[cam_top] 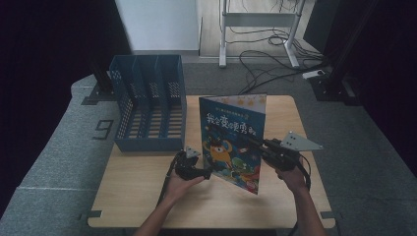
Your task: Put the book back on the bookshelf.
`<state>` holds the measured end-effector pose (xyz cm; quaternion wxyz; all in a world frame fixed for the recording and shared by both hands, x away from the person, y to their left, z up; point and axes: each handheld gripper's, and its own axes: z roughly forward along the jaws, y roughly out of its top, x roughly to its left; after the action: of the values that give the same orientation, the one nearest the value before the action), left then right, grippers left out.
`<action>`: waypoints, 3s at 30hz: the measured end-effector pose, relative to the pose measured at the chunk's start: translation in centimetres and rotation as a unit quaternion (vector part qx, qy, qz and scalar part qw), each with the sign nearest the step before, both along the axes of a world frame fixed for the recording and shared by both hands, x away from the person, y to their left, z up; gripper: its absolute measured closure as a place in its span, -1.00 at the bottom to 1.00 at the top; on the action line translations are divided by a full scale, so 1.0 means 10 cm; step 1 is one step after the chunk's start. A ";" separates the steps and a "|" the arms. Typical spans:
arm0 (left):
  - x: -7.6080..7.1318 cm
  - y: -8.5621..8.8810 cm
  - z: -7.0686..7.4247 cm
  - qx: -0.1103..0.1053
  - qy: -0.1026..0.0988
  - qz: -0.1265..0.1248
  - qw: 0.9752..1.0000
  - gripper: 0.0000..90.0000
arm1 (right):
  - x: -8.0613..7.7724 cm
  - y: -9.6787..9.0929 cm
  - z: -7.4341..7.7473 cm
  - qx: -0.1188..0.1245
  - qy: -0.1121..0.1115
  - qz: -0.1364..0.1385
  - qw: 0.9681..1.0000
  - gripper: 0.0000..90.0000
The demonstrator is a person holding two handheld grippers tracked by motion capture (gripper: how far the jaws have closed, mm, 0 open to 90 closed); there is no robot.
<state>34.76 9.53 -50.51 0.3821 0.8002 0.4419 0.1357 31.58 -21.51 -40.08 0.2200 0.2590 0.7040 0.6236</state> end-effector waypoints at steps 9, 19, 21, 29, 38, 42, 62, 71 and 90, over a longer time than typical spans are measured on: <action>0.02 0.02 0.08 -0.026 -0.015 0.000 1.000 -0.67 | -0.07 -0.02 -0.02 -0.003 -0.003 0.003 1.000 0.78; 0.03 0.05 0.19 -0.044 -0.032 -0.004 0.999 -0.67 | -0.18 -0.07 -0.09 -0.008 -0.011 -0.003 1.000 0.75; 0.04 0.05 0.19 -0.047 -0.032 -0.005 0.998 -0.67 | -0.20 -0.08 -0.11 -0.008 -0.012 -0.004 1.000 0.74; 0.05 0.05 0.25 -0.056 -0.042 -0.013 0.997 -0.68 | -0.25 -0.13 -0.15 -0.012 -0.008 -0.005 1.000 0.72; 0.04 0.04 0.30 -0.059 -0.057 -0.030 0.996 -0.68 | -0.30 -0.18 -0.22 -0.013 -0.006 -0.008 1.000 0.69; 0.04 0.03 0.32 -0.061 -0.062 -0.036 0.996 -0.68 | -0.30 -0.21 -0.25 -0.012 -0.004 -0.010 1.000 0.67; -0.07 -0.03 0.52 -0.087 -0.125 -0.067 0.986 -0.34 | -0.21 -0.29 -0.32 -0.021 0.001 -0.028 0.999 0.52; -0.09 -0.02 0.54 -0.091 -0.132 -0.071 0.985 -0.19 | -0.15 -0.28 -0.32 -0.018 0.007 -0.036 0.999 0.46; -0.17 -0.01 0.52 -0.093 -0.140 -0.079 0.983 -0.14 | 0.00 -0.28 -0.36 -0.021 0.017 -0.083 0.996 0.16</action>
<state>33.01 9.40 -45.33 0.5227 0.7665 0.3299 0.1743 31.61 -24.30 -43.66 0.2646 0.3222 0.6966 0.5839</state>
